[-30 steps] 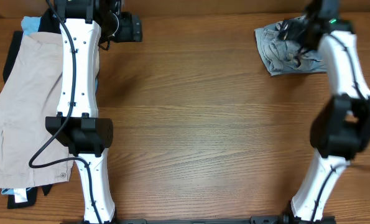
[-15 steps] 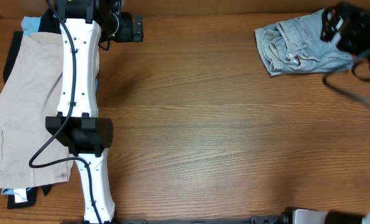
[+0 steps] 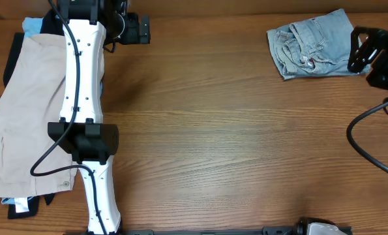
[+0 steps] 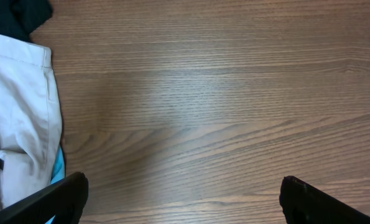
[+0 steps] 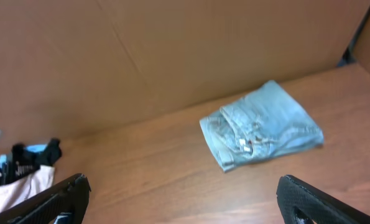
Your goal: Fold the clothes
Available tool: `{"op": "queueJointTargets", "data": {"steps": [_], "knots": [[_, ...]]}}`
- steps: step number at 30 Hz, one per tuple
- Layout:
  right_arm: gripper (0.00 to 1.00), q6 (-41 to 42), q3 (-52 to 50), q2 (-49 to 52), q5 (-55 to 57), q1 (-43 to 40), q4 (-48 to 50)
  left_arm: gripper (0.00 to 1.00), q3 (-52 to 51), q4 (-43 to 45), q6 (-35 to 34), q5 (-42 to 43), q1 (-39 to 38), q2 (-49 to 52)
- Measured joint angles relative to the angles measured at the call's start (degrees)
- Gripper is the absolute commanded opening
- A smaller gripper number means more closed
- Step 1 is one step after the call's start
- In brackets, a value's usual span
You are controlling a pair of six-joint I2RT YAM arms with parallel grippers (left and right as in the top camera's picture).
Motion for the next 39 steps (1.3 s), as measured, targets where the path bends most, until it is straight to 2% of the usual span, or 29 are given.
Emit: {"op": "queueJointTargets", "data": {"steps": [3,8,16,22,30,39], "knots": [[1.00,0.0,-0.7,-0.1,0.1,0.0,2.2,1.00,0.0,0.0,0.0,0.0,0.0,0.0],[1.00,0.0,-9.1,-4.2,0.3,1.3,15.8,1.00,0.0,0.0,0.0,0.0,0.0,0.0],[1.00,0.0,-45.0,-24.7,1.6,5.4,40.0,1.00,0.0,0.0,0.0,0.0,0.0,0.0],[1.00,0.0,-73.7,-42.4,2.3,5.9,50.0,1.00,0.0,0.0,0.0,0.0,0.0,0.0],[1.00,0.4,-98.9,-59.3,2.4,6.0,59.6,1.00,0.0,0.0,0.0,0.0,0.0,0.0],[1.00,3.6,-117.8,-68.4,2.4,6.1,78.2,1.00,0.0,0.0,0.0,0.0,0.0,0.0]]}}
